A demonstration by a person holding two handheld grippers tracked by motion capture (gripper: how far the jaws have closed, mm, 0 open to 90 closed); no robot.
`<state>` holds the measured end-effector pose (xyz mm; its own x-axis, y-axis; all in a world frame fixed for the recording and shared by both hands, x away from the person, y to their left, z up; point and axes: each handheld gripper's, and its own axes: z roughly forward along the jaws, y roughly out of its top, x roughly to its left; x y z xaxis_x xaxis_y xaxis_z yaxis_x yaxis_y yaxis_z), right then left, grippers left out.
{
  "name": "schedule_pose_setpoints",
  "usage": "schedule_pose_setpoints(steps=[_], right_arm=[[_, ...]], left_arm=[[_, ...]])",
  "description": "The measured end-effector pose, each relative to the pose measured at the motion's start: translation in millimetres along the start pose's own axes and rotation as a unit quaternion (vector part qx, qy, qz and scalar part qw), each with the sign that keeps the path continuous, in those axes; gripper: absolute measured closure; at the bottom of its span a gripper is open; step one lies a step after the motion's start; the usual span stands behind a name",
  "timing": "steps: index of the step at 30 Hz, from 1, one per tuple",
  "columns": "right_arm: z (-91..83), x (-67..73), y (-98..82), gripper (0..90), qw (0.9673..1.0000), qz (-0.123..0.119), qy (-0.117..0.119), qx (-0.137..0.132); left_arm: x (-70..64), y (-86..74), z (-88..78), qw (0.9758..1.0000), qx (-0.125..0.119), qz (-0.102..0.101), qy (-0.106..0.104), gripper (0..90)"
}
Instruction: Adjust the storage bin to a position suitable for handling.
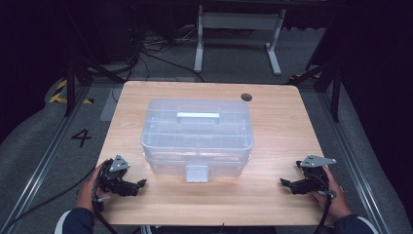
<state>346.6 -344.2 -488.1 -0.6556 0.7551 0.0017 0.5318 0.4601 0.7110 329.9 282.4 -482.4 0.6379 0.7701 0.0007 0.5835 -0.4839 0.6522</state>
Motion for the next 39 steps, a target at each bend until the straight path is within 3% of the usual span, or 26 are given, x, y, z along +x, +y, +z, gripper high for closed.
schedule_pose_setpoints(steps=[3,11,17,21,28,35,39], right_arm=[[0.0,0.0,0.0,0.1,1.0000,0.000,0.000,0.000],[0.7,0.9,0.4,0.0,1.0000,0.005,-0.004,-0.001],[0.2,1.1,0.2,0.2,1.0000,0.004,-0.005,0.000],[-0.3,1.9,-0.2,0.3,1.0000,0.000,-0.007,-0.002],[-0.3,3.6,0.1,1.0,1.0000,0.001,-0.008,-0.003],[-2.0,1.0,-0.4,2.1,1.0000,0.001,-0.002,0.002],[-0.4,2.3,3.5,12.4,1.0000,-0.001,0.000,-0.004]], left_arm=[[1.4,0.8,0.8,1.0000,-0.001,0.007,-0.005,0.1],[-1.0,-0.6,-0.6,0.9999,0.003,0.001,-0.012,0.1],[2.3,1.2,0.8,0.9999,0.000,0.014,-0.009,0.0],[0.8,0.8,1.4,0.9999,0.000,0.002,-0.013,0.1],[-1.8,1.1,0.8,0.9999,0.000,0.011,-0.011,0.3],[-3.0,0.1,1.0,0.9999,-0.002,0.003,-0.014,0.4],[-3.0,0.1,0.4,0.9999,0.000,0.004,-0.011,0.5]])
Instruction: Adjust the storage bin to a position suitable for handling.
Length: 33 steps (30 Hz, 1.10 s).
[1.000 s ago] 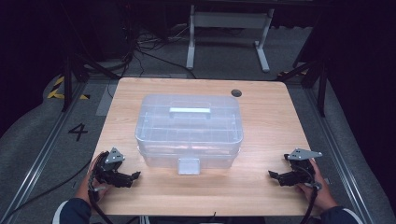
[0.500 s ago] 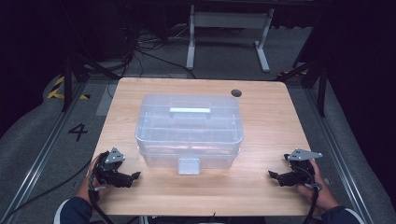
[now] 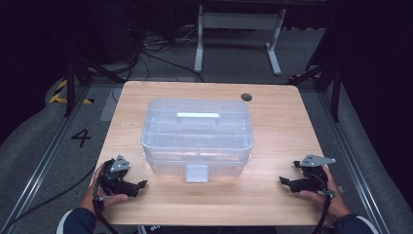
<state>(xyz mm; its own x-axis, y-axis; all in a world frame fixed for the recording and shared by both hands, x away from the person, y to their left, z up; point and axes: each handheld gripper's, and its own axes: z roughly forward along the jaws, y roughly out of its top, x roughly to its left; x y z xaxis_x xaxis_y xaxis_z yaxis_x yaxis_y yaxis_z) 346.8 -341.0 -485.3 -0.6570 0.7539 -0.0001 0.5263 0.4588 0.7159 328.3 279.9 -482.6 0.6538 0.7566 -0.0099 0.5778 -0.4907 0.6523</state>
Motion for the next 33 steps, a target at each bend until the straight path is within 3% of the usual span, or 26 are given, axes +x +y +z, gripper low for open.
schedule_pose_setpoints(steps=[2,6,12,27,33], right_arm=[[0.3,0.7,2.0,17.8,1.0000,-0.001,0.004,-0.005],[1.6,2.2,5.7,19.8,1.0000,-0.005,0.003,-0.006],[-3.1,1.5,15.4,23.2,0.9993,-0.007,0.005,-0.037],[-16.2,7.1,54.5,24.8,0.9958,-0.025,0.012,-0.087],[-21.3,4.0,63.3,25.6,0.9954,-0.030,0.007,-0.091]], left_arm=[[-0.2,0.0,-0.1,1.0000,0.001,-0.002,0.000,0.5],[0.0,-0.1,0.4,1.0000,-0.002,-0.002,-0.001,0.5],[0.2,0.0,0.5,1.0000,-0.002,-0.002,-0.002,0.6],[0.0,-0.1,0.5,1.0000,-0.002,-0.003,-0.001,0.7],[0.0,0.1,0.1,1.0000,0.000,-0.003,-0.002,0.7]])
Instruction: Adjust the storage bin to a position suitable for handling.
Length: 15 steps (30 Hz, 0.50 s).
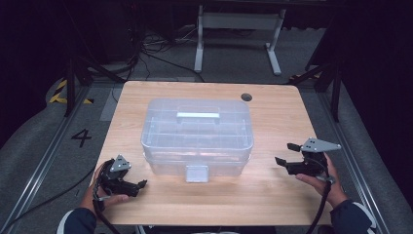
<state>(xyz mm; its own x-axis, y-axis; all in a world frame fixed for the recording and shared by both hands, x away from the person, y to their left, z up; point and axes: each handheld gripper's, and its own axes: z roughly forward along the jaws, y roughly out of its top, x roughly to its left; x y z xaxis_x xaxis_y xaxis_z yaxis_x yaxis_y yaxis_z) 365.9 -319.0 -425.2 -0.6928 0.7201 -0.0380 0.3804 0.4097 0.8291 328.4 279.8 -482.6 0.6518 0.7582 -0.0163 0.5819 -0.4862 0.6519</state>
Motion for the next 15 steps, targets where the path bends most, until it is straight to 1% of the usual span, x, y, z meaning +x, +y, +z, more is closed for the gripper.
schedule_pose_setpoints(steps=[4,5,6,9,14,15], right_arm=[[-3.7,-2.2,12.5,26.5,0.9999,-0.010,0.000,-0.005],[-4.7,-3.0,16.5,26.4,0.9999,-0.011,-0.001,-0.011],[-5.8,-3.6,19.9,26.4,0.9998,-0.009,0.002,-0.016],[-8.3,-4.1,30.3,26.1,0.9995,-0.007,-0.002,-0.029],[-10.7,-2.1,50.8,26.6,0.9989,-0.023,0.000,-0.040],[-10.8,-1.8,54.6,26.8,0.9987,-0.026,-0.002,-0.044]], left_arm=[[-0.1,-0.2,0.4,1.0000,-0.003,0.000,0.001,0.7],[-0.1,-0.2,0.4,1.0000,-0.003,0.000,0.000,0.7],[-0.2,-0.2,0.3,1.0000,-0.002,0.000,0.001,0.8],[-0.1,-0.3,0.0,1.0000,-0.003,0.001,0.000,1.4],[0.6,-0.2,-0.7,1.0000,-0.003,0.003,0.002,2.2],[0.9,-0.2,-0.9,1.0000,-0.003,0.005,0.001,2.5]])
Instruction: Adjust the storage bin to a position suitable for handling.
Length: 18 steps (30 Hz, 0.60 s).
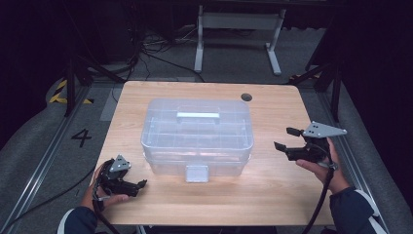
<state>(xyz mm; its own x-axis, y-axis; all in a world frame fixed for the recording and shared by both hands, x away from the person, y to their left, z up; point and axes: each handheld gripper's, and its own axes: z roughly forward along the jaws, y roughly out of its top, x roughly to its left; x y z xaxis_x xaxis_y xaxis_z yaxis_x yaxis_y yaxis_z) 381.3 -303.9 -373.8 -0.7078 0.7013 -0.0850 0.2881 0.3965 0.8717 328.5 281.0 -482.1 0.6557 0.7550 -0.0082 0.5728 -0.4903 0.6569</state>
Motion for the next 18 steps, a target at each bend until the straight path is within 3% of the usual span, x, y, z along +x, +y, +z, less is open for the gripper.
schedule_pose_setpoints(steps=[18], right_arm=[[8.3,7.5,55.6,27.4,0.9986,-0.038,0.012,-0.035]], left_arm=[[1.0,-0.6,-1.4,1.0000,0.000,0.000,0.003,5.0]])
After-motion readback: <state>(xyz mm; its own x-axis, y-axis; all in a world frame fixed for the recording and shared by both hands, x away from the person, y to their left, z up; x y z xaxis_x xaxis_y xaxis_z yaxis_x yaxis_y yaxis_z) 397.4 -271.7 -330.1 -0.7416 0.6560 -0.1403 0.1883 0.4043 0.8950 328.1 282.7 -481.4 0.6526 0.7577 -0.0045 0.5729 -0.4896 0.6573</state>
